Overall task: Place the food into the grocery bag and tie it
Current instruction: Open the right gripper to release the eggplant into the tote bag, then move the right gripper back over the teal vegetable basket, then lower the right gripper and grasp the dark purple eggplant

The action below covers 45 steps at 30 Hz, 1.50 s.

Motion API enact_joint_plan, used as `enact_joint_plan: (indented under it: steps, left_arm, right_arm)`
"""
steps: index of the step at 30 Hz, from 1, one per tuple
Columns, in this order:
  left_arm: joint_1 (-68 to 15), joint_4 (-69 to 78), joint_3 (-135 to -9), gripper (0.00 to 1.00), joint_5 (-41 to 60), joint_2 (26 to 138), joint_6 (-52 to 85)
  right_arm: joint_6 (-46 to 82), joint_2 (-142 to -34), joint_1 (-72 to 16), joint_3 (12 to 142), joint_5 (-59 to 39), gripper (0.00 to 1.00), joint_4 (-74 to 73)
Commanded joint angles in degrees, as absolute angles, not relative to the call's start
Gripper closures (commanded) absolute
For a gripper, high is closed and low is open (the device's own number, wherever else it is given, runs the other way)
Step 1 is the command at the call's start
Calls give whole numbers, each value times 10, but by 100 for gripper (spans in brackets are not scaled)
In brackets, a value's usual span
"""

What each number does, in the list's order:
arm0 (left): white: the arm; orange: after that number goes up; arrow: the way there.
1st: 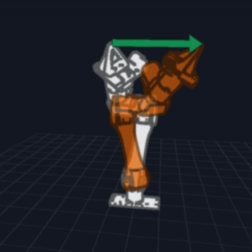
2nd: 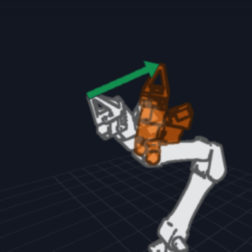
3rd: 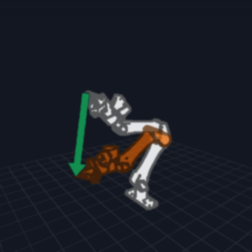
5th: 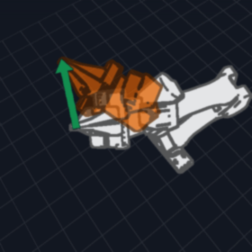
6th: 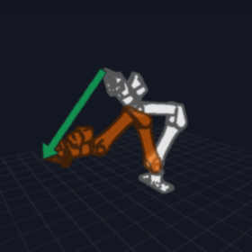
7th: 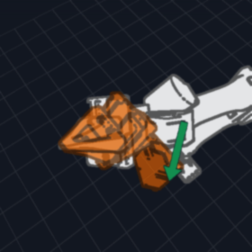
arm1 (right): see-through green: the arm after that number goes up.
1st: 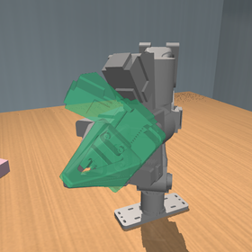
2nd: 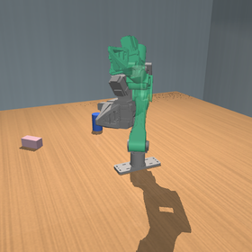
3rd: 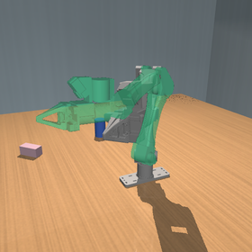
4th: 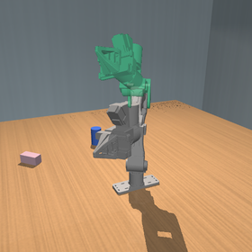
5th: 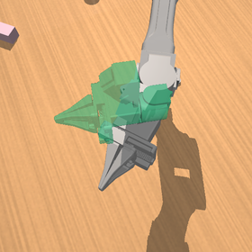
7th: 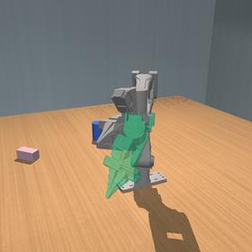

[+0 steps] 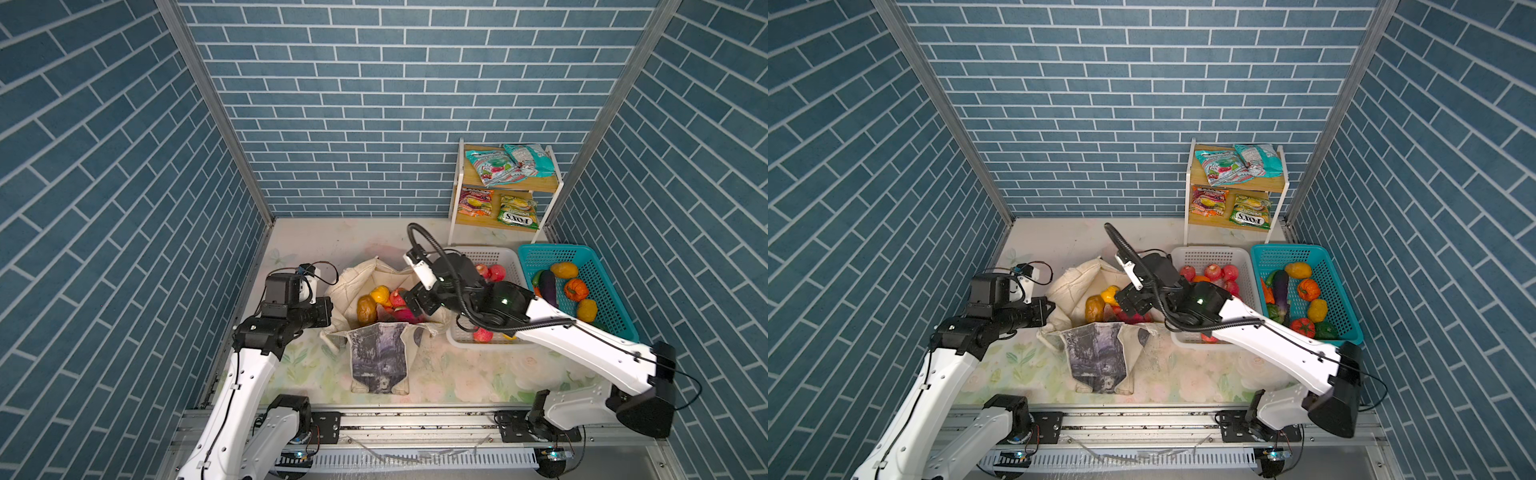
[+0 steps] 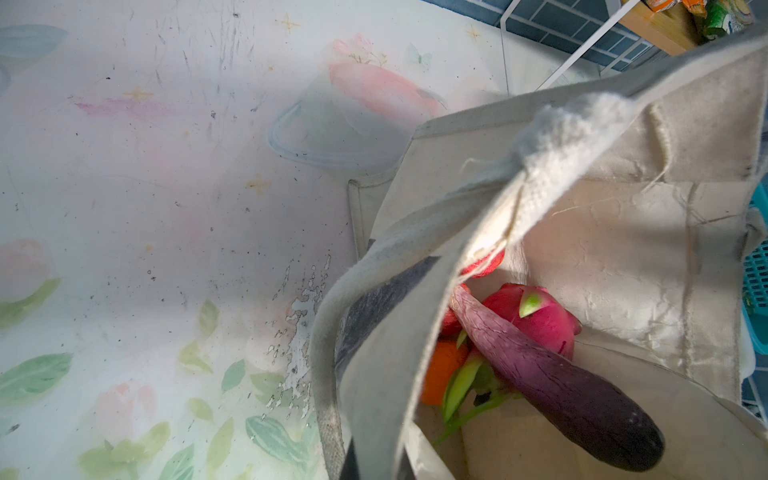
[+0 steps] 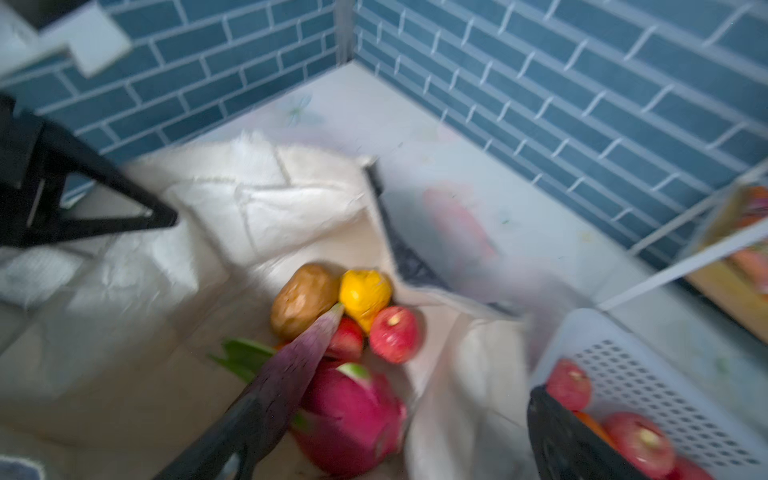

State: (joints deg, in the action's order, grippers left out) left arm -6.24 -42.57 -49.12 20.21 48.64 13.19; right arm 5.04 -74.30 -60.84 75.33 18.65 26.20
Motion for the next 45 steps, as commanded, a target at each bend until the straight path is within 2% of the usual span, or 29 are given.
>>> enact_joint_plan:
  steps: [1, 11, 16, 33, 45]
  left_arm:
    - [-62, -422, -486, 100, 200, 485, 125]
    - [-62, -422, -486, 100, 200, 489, 125]
    - [-62, -422, -486, 100, 200, 490, 125]
    - [-62, -422, -485, 100, 209, 488, 124]
    - [-62, -422, -486, 100, 214, 489, 124]
  right_arm:
    - [36, -685, -592, 707, 348, 1, 221]
    - [206, -523, -340, 640, 342, 2, 343]
    - [262, -492, -228, 614, 305, 2, 389]
    - [319, -572, 76, 602, 97, 2, 414]
    - [319, -679, 153, 632, 25, 5, 416]
